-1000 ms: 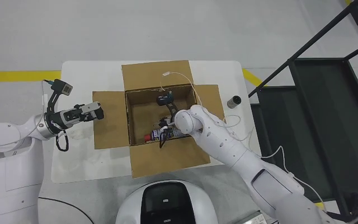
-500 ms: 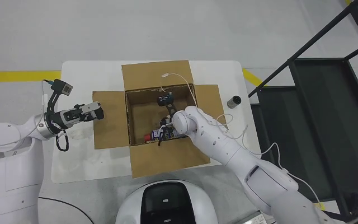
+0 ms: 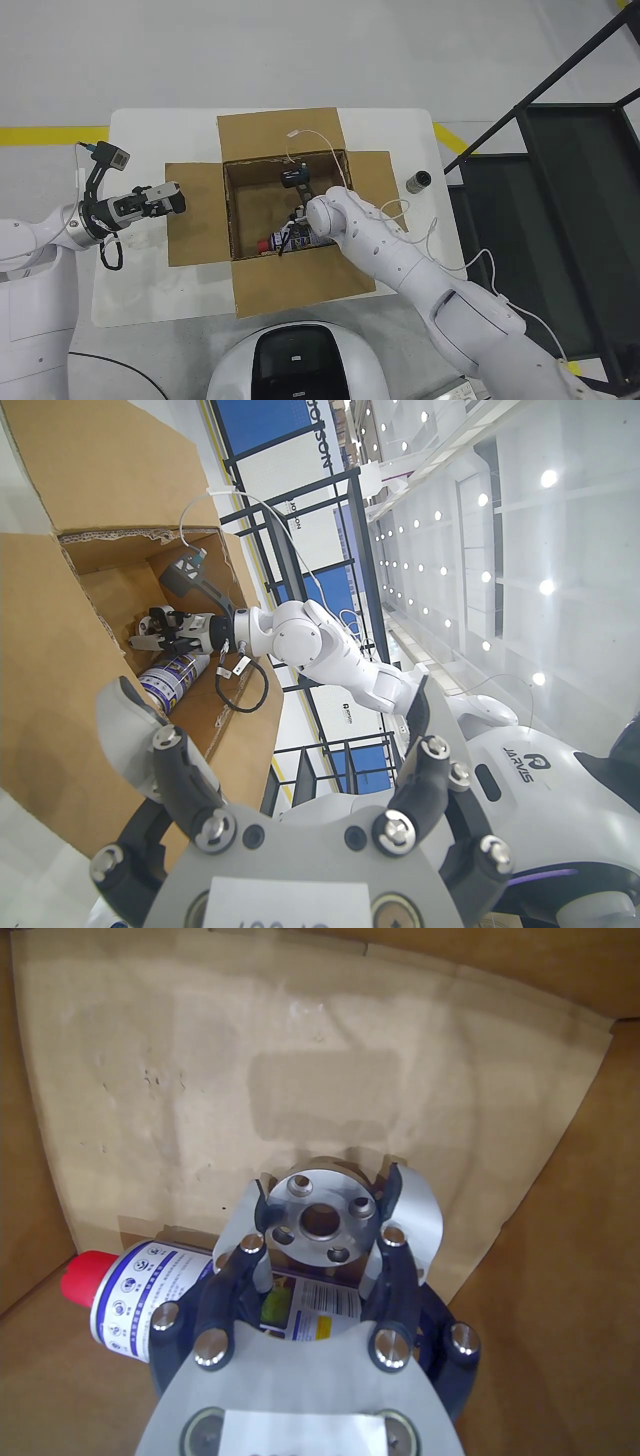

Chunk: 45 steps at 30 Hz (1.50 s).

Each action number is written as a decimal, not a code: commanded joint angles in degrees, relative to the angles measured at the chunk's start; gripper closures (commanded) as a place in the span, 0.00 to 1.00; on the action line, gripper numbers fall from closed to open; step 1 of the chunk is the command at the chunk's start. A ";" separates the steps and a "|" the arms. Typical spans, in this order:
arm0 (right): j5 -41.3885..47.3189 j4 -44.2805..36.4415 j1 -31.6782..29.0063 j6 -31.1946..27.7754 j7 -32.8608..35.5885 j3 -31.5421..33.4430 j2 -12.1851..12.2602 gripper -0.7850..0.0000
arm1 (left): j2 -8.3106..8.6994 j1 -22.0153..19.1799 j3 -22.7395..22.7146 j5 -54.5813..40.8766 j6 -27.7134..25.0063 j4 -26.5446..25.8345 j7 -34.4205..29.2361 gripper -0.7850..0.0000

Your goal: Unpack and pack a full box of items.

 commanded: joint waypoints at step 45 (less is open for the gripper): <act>-13.10 -39.50 -17.22 -4.56 10.94 17.64 7.96 1.00 | 0.00 0.00 0.00 0.00 0.00 0.00 0.00 0.00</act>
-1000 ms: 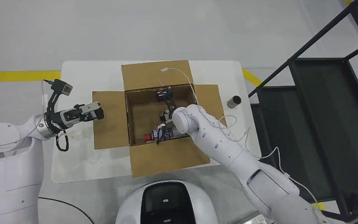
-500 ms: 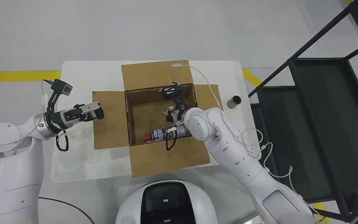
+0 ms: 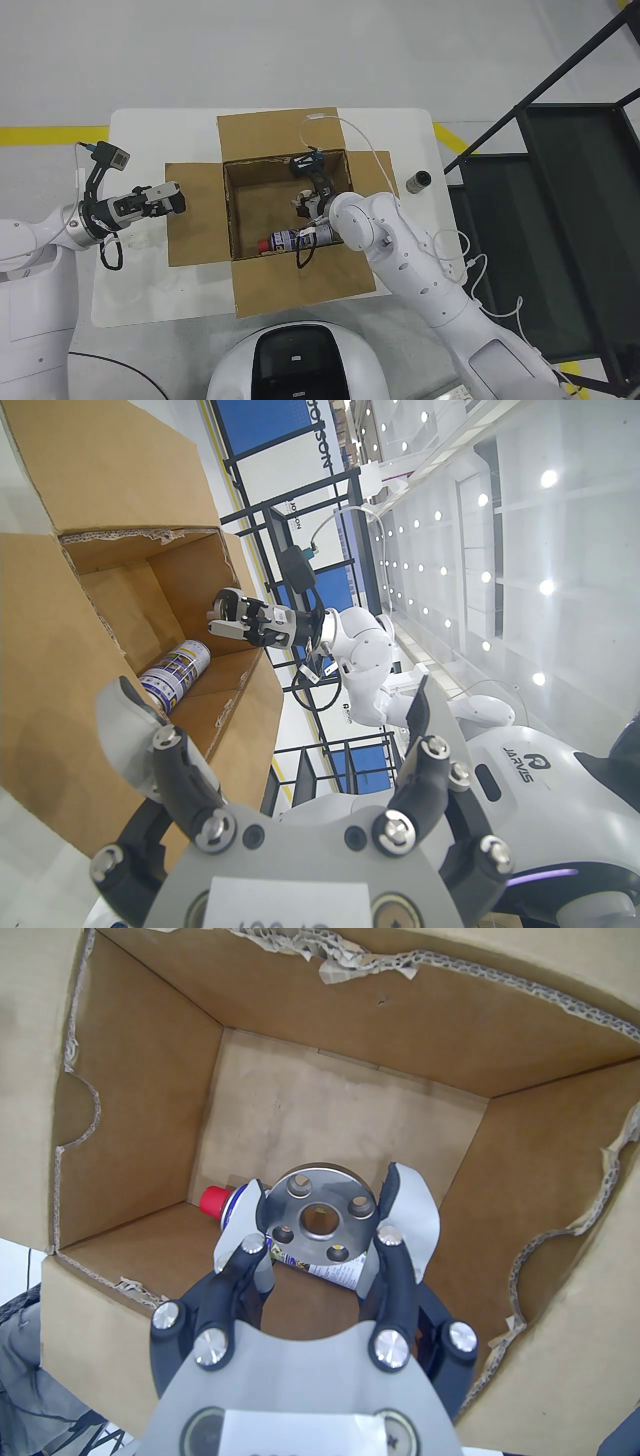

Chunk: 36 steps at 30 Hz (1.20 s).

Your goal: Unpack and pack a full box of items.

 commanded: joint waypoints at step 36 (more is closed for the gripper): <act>4.86 -27.03 -23.76 -10.99 10.51 33.94 5.98 1.00 | 0.00 0.00 0.00 0.00 0.00 0.00 0.00 0.00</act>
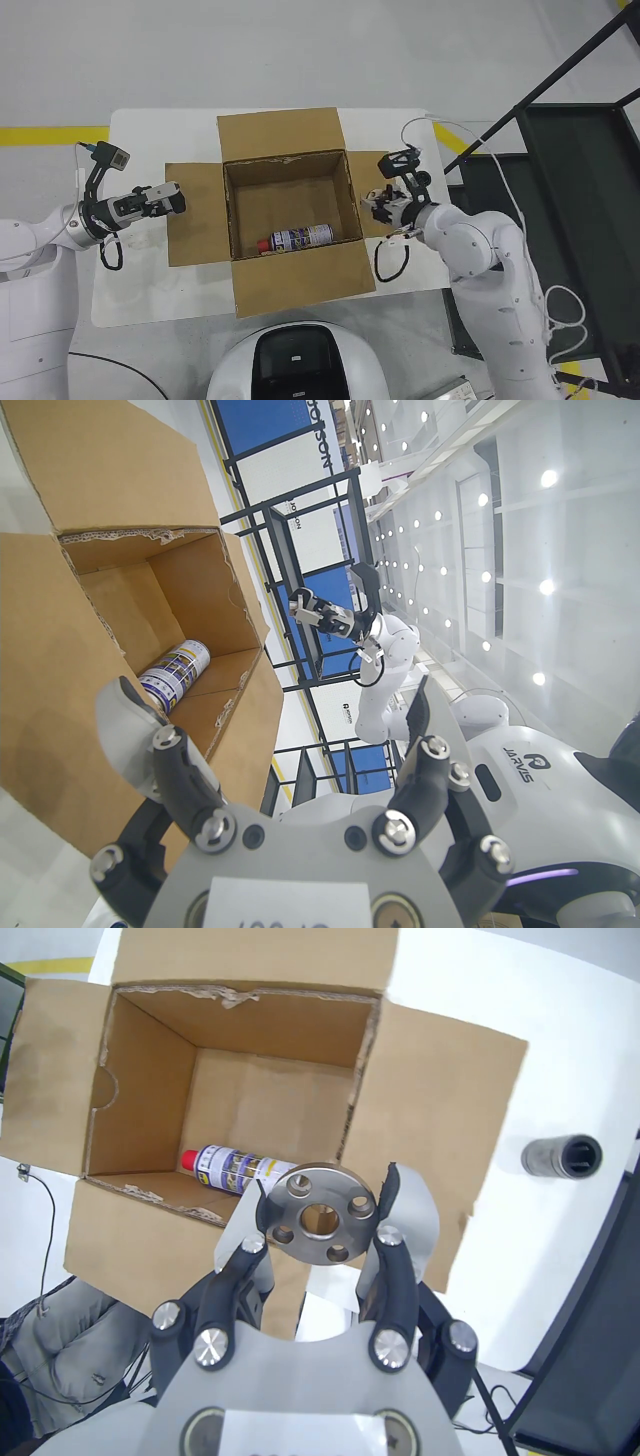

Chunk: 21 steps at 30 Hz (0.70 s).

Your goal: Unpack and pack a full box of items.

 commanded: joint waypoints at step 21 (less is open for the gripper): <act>1.59 31.65 3.03 2.19 -10.33 4.67 1.07 1.00 | 0.00 0.00 0.00 0.00 0.00 0.00 0.00 0.00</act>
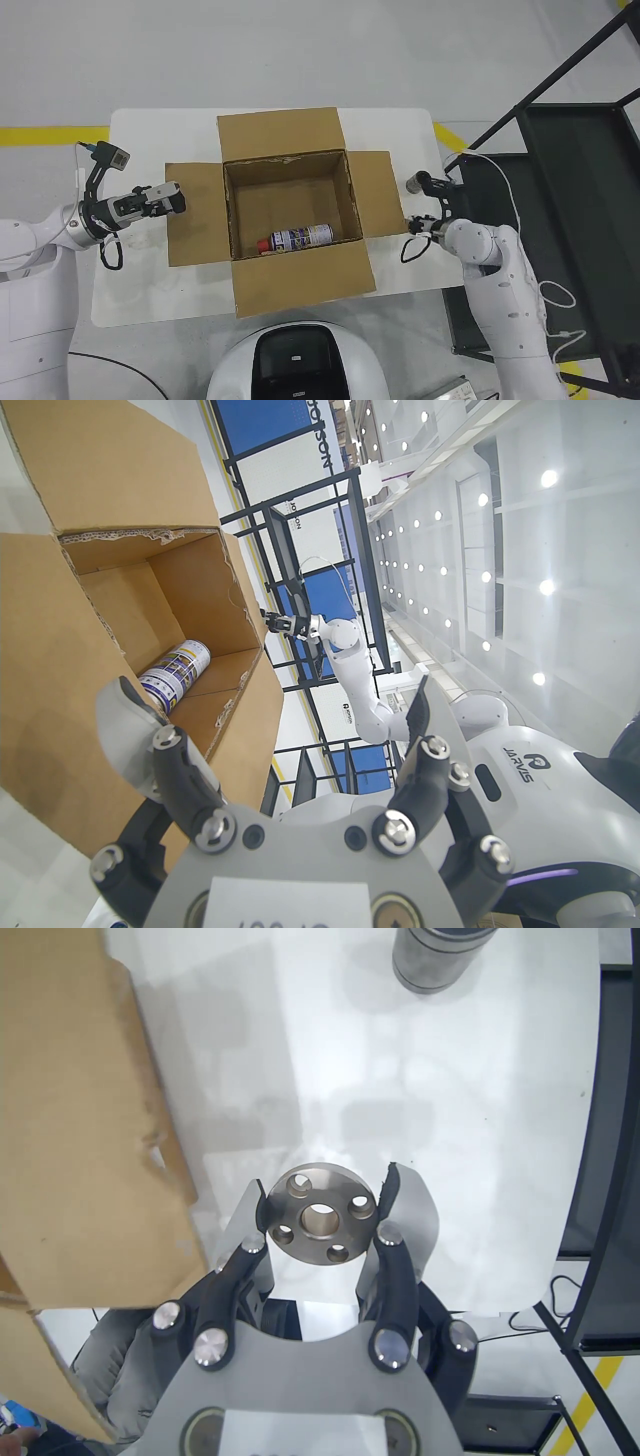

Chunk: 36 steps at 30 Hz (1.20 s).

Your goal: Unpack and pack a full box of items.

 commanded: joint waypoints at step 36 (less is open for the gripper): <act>0.23 29.64 17.30 10.48 -11.33 -7.46 -0.76 0.53 | 0.00 0.00 0.00 0.00 0.00 0.00 0.00 0.00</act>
